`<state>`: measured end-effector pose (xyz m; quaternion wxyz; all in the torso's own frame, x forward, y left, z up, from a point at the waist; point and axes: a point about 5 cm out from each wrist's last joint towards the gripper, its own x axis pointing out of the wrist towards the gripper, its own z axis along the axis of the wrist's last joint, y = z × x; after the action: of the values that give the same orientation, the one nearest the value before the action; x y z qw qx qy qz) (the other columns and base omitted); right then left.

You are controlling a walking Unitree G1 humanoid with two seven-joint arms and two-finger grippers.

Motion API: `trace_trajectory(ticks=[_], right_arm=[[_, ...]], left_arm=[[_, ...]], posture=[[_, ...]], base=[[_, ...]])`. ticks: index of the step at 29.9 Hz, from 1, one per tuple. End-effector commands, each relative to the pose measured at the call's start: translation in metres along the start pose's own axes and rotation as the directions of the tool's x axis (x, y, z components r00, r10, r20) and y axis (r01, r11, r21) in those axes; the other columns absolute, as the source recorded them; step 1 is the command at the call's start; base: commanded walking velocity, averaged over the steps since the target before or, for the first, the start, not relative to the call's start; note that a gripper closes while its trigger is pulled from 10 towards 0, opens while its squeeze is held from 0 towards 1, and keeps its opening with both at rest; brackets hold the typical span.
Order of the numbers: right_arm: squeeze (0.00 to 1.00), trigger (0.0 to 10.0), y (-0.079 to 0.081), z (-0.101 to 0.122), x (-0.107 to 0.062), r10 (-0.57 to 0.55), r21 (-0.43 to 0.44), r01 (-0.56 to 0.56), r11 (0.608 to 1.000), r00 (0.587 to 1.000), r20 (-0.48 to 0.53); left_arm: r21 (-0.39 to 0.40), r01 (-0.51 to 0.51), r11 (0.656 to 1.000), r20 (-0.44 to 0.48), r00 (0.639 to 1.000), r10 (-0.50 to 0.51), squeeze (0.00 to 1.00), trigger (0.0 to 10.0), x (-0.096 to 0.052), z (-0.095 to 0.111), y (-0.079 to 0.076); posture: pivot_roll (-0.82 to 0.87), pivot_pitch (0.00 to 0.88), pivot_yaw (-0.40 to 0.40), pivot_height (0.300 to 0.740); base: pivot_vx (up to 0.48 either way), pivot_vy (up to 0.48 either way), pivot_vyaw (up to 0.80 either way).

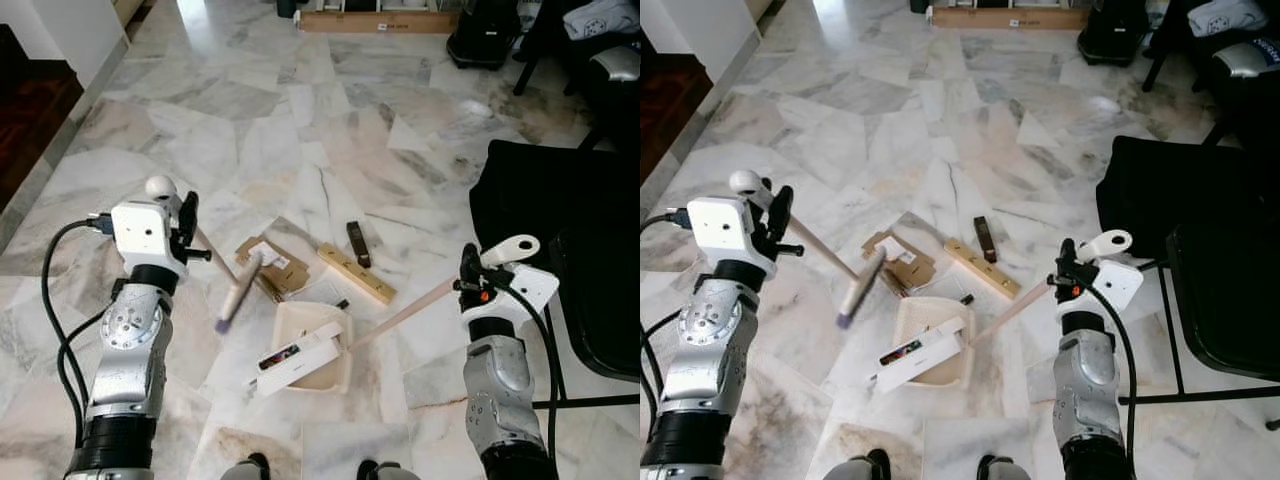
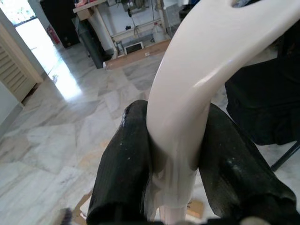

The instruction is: Sweep floor

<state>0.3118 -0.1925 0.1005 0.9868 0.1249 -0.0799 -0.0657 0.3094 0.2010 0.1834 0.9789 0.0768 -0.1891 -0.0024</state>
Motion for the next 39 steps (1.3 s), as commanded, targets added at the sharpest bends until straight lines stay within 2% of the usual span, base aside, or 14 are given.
trace_trajectory(ticks=[1, 7, 18, 39], right_arm=[[0.0, 10.0, 0.005, 0.008, 0.005, 0.007, 0.024, -0.008, 1.0, 1.0, 0.028], [0.0, 10.0, 0.011, 0.009, 0.013, 0.016, 0.033, -0.017, 0.999, 1.0, 0.025], [0.0, 10.0, 0.013, 0.008, 0.014, 0.018, 0.019, -0.019, 1.0, 0.999, 0.027], [0.0, 10.0, 0.015, 0.001, 0.01, 0.027, 0.016, -0.027, 0.999, 1.0, 0.006]], left_arm=[[0.037, -0.022, 0.999, -0.016, 1.0, 0.023, 0.0, 10.0, -0.007, -0.008, 0.005], [0.042, -0.06, 0.997, -0.066, 0.996, 0.062, 0.0, 10.0, -0.015, -0.023, 0.005], [0.006, -0.047, 0.999, -0.075, 0.996, 0.047, 0.0, 10.0, -0.015, -0.032, -0.013], [0.011, -0.058, 0.998, -0.088, 0.994, 0.059, 0.0, 10.0, -0.017, -0.039, -0.011]], posture=[[0.03, 0.122, 0.022, 0.74], [0.04, 0.105, 0.015, 0.74], [0.05, 0.073, 0.01, 0.74], [0.04, 0.019, 0.019, 0.74]], base=[[0.0, 0.0, 0.0], [0.0, 0.0, 0.0], [0.0, 0.0, 0.13], [0.0, 0.0, 0.47]])
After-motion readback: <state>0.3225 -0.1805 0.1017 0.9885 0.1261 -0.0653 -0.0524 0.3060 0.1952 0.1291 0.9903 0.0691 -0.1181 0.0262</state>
